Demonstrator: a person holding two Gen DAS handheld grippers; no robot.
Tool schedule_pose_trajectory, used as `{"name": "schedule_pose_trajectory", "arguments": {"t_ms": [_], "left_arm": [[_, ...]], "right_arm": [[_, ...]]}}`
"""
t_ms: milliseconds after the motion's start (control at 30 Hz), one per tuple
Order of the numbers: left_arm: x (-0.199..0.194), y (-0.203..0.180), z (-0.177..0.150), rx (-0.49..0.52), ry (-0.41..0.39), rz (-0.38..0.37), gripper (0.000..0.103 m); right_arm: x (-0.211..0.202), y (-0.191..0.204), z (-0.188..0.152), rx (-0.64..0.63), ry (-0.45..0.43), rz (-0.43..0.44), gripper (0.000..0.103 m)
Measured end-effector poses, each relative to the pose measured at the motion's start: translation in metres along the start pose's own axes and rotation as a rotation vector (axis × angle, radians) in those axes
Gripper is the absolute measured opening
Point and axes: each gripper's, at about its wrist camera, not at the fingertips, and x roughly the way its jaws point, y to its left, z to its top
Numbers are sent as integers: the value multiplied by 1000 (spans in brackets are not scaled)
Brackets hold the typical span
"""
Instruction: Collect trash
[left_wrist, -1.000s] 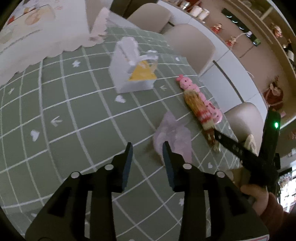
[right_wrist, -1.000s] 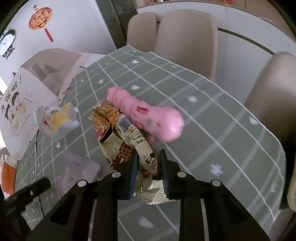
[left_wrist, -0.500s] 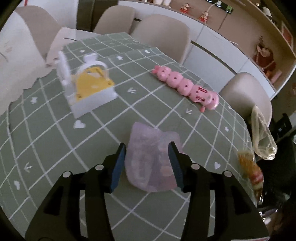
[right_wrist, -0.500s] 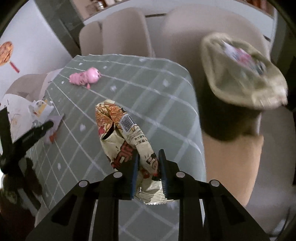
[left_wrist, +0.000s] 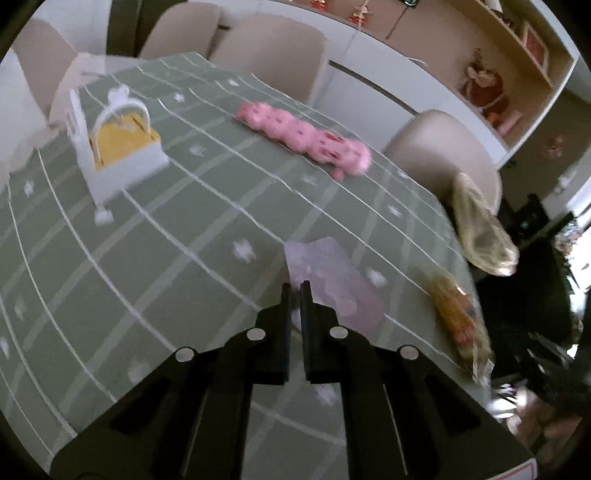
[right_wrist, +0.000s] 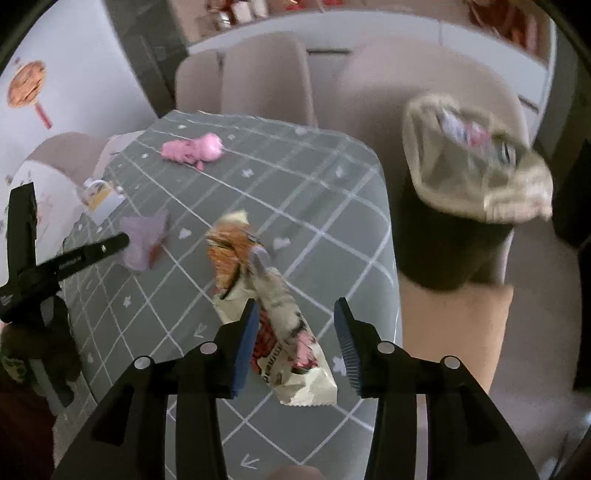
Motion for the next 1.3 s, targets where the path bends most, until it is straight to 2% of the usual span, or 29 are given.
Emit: {"name": "schedule_pose_trajectory", "arguments": {"t_ms": [100, 200, 267, 333, 367, 400, 467, 567, 700, 900, 1033, 1067, 1100, 1133, 1200, 1300], "left_arm": [[-9, -7, -17, -4, 25, -28, 3], [-15, -12, -29, 1, 38, -24, 3], [-20, -13, -33, -3, 43, -18, 3], [-25, -14, -35, -7, 42, -15, 3], [-29, -16, -36, -4, 36, -12, 2], [-32, -19, -35, 0, 31, -9, 2], [-40, -26, -34, 10, 15, -6, 2], [-50, -40, -31, 22, -8, -6, 2], [-66, -64, -26, 54, -46, -13, 2], [-87, -101, -19, 118, -98, -17, 2], [-96, -100, -16, 84, -138, -12, 2], [-98, -93, -17, 62, -157, -25, 4], [-98, -86, -18, 44, -174, -25, 10], [-95, -78, -21, 29, -184, -12, 22], [-90, -67, -28, 12, -185, 11, 33], [-69, -56, -43, -19, -143, 59, 33]], "right_arm": [[9, 10, 14, -66, 14, 14, 40], [28, 18, 24, -137, 18, -49, 40], [40, 15, 25, -140, 49, -62, 40], [46, 7, 24, -102, 86, -27, 40], [43, 2, 23, -78, 99, 23, 40], [40, 0, 21, -75, 107, 55, 29], [34, 0, 17, -103, 108, 50, 17], [16, -2, 8, -127, 105, 67, 12], [-9, -12, 3, -107, 73, 84, 11], [-71, -40, 3, -38, -46, 93, 11], [-105, -57, 3, -27, -124, 78, 11], [-109, -61, 3, -25, -134, 73, 11], [-114, -67, 1, -21, -141, 67, 11], [-116, -72, 0, -18, -144, 64, 11], [-120, -86, -6, -7, -154, 57, 11], [-122, -106, -15, 36, -159, 60, 11]]}}
